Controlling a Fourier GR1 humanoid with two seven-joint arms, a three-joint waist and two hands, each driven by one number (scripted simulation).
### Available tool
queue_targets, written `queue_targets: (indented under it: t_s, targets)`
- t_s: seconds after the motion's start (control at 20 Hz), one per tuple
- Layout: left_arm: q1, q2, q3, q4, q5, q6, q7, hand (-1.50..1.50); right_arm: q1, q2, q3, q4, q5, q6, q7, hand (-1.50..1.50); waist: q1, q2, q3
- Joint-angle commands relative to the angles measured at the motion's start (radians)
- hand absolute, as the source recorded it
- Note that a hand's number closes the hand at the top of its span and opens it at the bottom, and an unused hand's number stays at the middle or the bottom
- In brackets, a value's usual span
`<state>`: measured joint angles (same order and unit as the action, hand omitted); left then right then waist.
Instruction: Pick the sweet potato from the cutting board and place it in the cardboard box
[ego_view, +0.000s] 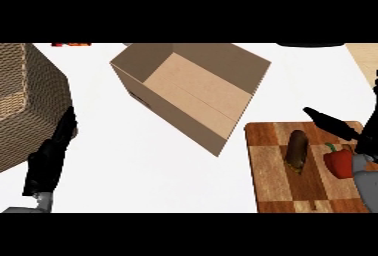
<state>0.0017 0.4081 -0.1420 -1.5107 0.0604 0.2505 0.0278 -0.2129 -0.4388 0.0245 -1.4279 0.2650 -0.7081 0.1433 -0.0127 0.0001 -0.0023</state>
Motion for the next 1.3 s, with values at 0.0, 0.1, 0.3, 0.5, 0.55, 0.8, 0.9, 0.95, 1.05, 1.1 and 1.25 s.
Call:
queue_targets:
  t_s: [0.0, 0.1, 0.3, 0.5, 0.55, 0.8, 0.9, 0.95, 1.05, 1.1, 1.25]
  targets:
    - [-0.028, -0.016, 0.000, 0.056, -0.034, 0.020, -0.001, 0.00, 0.070, -0.049, 0.100, -0.084, 0.219, -0.035, 0.201, -1.50, -0.008, -0.004, -0.002]
    - [-0.007, 0.005, 0.004, -0.005, -0.014, -0.004, 0.037, 0.00, 0.028, -0.125, 0.099, -0.032, 0.253, 0.088, 0.308, -1.50, 0.009, -0.003, -0.001]
    - [0.022, -0.005, -0.006, -0.024, -0.019, 0.009, 0.040, 0.00, 0.071, -0.247, 0.174, -0.119, 0.324, 0.322, 0.507, -1.50, -0.004, -0.012, -0.007]
    - [-0.012, -0.025, -0.026, -0.016, -0.048, 0.032, 0.060, 0.00, 0.015, -0.311, 0.226, -0.173, 0.242, 0.618, 0.693, -1.50, 0.008, -0.006, -0.006]
    - [-0.014, -0.022, -0.031, -0.002, -0.051, 0.017, 0.037, 0.00, 0.010, -0.285, 0.266, -0.166, 0.236, 0.665, 0.741, -1.50, 0.017, -0.001, -0.005]
    - [0.012, -0.039, -0.047, -0.019, -0.050, 0.007, 0.033, 0.00, -0.070, -0.230, 0.329, -0.269, 0.135, 0.899, 1.023, -1.50, 0.027, -0.002, -0.002]
    - [0.008, -0.021, -0.009, 0.008, -0.046, 0.001, 0.007, 0.00, -0.070, -0.210, 0.338, -0.316, 0.112, 0.946, 1.106, -1.50, 0.017, -0.003, -0.001]
    - [-0.037, -0.042, -0.051, -0.040, -0.076, 0.022, 0.102, 0.00, -0.103, -0.194, 0.332, -0.278, 0.100, 0.964, 1.122, -1.50, 0.019, -0.001, 0.001]
    - [0.001, -0.057, -0.023, 0.033, -0.052, 0.001, -0.009, 0.00, -0.124, -0.168, 0.334, -0.276, 0.102, 0.975, 1.167, -1.50, 0.017, -0.001, 0.000]
    - [0.008, -0.055, -0.035, 0.010, -0.064, 0.002, 0.012, 0.00, -0.131, -0.131, 0.365, -0.274, 0.154, 0.938, 1.209, -1.50, 0.020, -0.001, 0.001]
    - [-0.044, -0.049, -0.002, 0.037, -0.062, -0.003, 0.027, 0.00, -0.148, -0.116, 0.342, -0.222, 0.161, 0.944, 1.197, -1.50, 0.017, 0.001, 0.001]
